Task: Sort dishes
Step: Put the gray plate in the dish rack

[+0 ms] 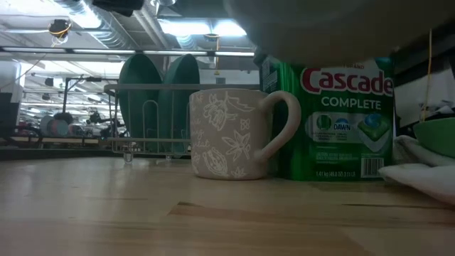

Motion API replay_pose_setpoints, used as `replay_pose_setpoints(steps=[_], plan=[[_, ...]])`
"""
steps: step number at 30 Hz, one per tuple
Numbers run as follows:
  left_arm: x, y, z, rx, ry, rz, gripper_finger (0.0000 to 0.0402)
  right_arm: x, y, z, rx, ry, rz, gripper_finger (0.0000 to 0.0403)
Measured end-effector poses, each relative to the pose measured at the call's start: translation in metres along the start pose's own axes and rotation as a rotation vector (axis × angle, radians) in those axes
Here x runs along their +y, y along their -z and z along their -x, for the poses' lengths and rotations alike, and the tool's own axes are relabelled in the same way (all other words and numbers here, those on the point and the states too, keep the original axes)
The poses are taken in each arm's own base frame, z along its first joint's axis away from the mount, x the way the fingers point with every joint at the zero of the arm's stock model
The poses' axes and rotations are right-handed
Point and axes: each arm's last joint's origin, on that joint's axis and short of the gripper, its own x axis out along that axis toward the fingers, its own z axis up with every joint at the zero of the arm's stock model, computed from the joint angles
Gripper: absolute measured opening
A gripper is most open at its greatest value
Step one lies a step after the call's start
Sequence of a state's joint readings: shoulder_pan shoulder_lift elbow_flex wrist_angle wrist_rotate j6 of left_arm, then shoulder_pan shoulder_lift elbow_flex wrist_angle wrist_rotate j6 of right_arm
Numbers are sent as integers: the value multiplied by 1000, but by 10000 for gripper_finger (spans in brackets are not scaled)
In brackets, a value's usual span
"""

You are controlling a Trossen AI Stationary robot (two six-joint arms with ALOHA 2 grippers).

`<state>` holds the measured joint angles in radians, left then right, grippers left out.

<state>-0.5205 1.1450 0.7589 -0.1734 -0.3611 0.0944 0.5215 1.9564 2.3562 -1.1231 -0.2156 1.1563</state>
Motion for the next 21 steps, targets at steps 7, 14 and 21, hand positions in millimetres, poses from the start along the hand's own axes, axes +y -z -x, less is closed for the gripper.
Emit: replay_pose_setpoints(steps=[7, 14, 21], plan=[[-8, -1, 3, -9, 30, 6, 84, -8, -26, 7, -29, -32, 134, 5], [-14, -1, 5, -16, 53, 20, 84, -25, -56, 19, -103, 3, 277, 5], [-18, -1, 7, -15, 65, 32, 84, -41, -84, 49, -176, 16, 362, 5]])
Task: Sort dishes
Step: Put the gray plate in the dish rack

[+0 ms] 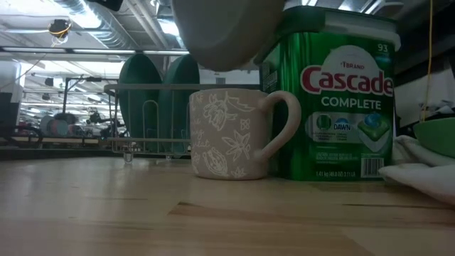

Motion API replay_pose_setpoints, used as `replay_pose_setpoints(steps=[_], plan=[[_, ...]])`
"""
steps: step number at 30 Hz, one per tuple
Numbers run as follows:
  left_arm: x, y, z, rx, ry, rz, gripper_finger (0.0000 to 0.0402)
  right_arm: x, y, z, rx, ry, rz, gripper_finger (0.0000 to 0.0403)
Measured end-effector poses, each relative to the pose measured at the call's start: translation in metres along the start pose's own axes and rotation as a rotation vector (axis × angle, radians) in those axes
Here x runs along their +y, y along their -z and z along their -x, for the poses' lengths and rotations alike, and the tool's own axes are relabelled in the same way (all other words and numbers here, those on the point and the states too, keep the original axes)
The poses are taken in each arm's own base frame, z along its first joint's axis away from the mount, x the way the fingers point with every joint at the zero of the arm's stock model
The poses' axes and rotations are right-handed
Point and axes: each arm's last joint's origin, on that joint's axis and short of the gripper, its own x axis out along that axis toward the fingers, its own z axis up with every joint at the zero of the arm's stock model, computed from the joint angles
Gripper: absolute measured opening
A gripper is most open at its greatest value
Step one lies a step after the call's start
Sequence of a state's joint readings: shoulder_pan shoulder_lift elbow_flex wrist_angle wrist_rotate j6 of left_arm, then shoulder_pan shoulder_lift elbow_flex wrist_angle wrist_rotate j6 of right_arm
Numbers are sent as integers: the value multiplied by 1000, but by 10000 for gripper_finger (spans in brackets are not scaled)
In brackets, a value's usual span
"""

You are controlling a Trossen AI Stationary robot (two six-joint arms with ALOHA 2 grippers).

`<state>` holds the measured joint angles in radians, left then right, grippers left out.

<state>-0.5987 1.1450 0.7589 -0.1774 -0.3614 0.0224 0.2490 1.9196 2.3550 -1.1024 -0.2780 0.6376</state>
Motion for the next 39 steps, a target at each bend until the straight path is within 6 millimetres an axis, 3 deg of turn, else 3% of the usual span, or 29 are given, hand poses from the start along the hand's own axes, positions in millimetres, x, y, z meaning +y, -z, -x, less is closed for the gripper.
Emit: replay_pose_setpoints(steps=[18, 29, 39], plan=[[0, 0, 0, -2, -1, 54, 84, -42, -32, 100, -280, 152, 281, 5], [0, 0, 0, -2, -1, 130, 84, -93, -53, 129, -326, 275, 324, 5], [1, 0, 0, -4, -15, 224, 84, -133, -59, 159, -294, 229, 347, 5]])
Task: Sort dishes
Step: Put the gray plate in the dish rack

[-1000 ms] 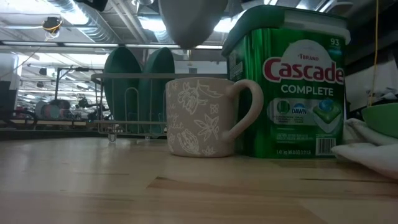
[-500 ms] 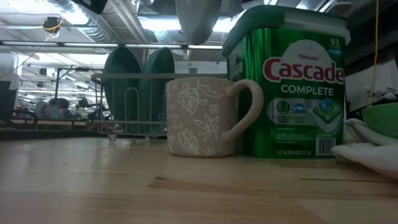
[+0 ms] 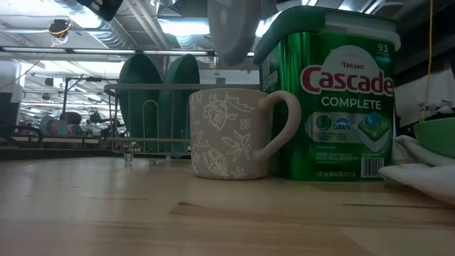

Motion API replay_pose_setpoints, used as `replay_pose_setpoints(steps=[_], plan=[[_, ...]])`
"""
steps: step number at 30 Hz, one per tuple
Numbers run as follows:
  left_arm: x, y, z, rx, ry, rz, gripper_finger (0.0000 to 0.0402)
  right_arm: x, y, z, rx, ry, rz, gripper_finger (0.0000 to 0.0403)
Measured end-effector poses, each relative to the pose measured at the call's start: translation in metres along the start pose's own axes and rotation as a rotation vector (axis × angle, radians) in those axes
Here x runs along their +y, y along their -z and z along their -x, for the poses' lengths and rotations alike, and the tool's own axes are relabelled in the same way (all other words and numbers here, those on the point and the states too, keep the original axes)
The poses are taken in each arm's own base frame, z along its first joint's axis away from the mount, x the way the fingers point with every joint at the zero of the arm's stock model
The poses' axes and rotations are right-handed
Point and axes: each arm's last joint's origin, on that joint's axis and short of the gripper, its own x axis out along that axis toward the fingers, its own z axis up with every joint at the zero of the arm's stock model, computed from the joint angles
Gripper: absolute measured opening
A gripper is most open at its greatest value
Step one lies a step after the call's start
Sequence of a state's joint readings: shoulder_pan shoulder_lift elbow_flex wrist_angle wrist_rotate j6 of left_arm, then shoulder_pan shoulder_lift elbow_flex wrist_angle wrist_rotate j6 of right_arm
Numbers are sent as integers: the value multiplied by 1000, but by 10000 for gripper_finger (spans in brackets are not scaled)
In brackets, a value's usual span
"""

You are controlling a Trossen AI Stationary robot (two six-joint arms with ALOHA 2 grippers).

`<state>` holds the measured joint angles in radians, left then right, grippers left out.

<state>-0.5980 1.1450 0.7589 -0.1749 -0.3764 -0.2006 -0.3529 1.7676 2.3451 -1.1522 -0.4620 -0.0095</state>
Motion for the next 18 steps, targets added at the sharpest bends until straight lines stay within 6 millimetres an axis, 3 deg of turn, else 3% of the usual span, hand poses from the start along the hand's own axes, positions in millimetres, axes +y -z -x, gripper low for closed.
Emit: replay_pose_setpoints(steps=[18], plan=[[9, -2, -2, -24, -115, 124, 84, -62, 34, 46, 145, -132, -63, 4]])
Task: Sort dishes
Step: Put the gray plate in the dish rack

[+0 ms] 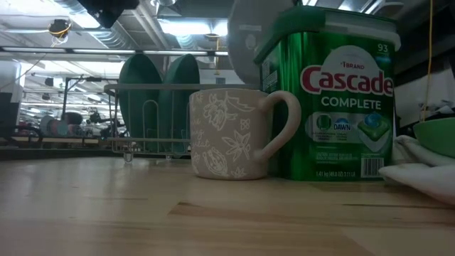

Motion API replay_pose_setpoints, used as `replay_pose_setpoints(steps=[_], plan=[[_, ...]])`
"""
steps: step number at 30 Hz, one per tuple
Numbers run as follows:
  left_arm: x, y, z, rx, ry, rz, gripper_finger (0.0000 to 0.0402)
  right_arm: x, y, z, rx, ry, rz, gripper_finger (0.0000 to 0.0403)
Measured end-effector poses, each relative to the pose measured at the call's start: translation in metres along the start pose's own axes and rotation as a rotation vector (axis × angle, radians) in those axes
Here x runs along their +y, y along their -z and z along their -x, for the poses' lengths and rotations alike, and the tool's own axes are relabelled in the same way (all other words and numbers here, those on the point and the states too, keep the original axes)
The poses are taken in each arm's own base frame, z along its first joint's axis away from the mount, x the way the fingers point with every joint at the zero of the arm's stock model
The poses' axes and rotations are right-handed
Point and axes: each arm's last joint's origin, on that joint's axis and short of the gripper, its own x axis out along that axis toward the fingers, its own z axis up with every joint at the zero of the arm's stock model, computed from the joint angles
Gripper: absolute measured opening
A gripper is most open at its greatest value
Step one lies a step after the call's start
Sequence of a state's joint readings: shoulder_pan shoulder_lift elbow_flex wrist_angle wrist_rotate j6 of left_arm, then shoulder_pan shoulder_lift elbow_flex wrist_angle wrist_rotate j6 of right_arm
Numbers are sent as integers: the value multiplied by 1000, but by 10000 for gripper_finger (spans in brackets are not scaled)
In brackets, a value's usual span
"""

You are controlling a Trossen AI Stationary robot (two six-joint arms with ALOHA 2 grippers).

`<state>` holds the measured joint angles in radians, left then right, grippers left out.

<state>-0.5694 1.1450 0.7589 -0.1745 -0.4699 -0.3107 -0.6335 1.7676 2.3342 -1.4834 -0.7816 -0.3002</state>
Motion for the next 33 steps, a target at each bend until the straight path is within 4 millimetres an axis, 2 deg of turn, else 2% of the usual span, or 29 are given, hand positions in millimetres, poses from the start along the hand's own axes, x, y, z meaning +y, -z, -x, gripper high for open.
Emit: replay_pose_setpoints(steps=[5, 10, 13, 24, 27, 33], plan=[[7, -2, -3, -2, -29, 22, 84, -24, 14, -5, 3, -101, -28, 4], [13, -4, -6, -4, -53, 38, 84, -44, 11, -20, -114, -191, 61, 4], [16, -4, -7, -4, -65, 59, 84, -50, 7, -25, -167, -205, 107, 5], [16, -4, -7, -3, -65, 52, 84, -65, 15, -40, -138, -160, 17, 7], [16, -4, -7, -4, -71, 40, 84, -65, 18, -40, -128, -175, 18, 5], [20, -5, -8, -19, -130, 20, 84, -71, 35, -22, -78, -171, -32, 6]])
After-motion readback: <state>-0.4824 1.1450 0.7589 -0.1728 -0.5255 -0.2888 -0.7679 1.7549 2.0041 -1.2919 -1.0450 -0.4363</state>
